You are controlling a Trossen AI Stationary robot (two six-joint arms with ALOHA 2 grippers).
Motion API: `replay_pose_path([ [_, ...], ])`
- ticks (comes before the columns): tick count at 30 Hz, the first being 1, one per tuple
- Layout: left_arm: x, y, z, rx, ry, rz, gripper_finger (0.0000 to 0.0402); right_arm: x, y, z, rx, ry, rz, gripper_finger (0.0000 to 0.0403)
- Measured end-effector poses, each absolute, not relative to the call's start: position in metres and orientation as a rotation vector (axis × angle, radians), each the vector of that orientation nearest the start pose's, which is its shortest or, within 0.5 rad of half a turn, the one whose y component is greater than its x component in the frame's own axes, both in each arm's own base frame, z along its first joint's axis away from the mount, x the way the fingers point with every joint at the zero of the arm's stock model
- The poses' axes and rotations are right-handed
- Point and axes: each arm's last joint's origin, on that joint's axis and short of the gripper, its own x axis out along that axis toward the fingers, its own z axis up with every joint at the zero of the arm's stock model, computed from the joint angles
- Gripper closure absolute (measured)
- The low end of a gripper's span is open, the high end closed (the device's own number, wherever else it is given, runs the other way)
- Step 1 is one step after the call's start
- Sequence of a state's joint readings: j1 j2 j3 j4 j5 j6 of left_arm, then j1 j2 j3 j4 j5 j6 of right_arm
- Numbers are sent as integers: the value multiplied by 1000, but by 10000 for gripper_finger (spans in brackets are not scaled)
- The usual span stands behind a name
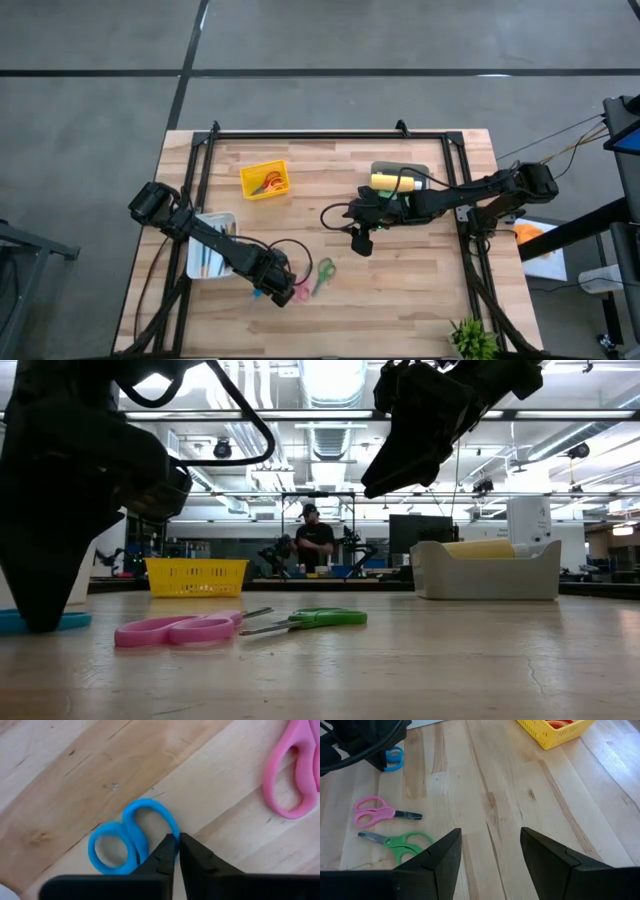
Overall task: Pick & Place Paint Supplies
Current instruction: Put the blue scissors into the yellow bin
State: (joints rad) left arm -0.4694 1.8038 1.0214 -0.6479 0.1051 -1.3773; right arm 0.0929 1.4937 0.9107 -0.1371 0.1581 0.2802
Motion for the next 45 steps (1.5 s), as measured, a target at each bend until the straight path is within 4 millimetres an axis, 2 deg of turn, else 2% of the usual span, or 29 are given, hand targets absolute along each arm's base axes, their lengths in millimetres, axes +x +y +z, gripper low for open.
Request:
replay_pose_path([
  [4,277,-144,135,-853,1438,551,397,309,24,218,178,700,-162,202],
  [15,277,-144,137,-873,1446,534,396,309,24,218,178,700,-162,202],
  [27,276,-133,159,-887,1419,483,396,309,24,218,178,700,-161,202],
  [35,277,-98,175,-774,1395,456,396,309,24,218,178,700,-162,202],
  [45,279,-29,200,-609,1299,401,396,309,24,218,178,700,-161,202],
])
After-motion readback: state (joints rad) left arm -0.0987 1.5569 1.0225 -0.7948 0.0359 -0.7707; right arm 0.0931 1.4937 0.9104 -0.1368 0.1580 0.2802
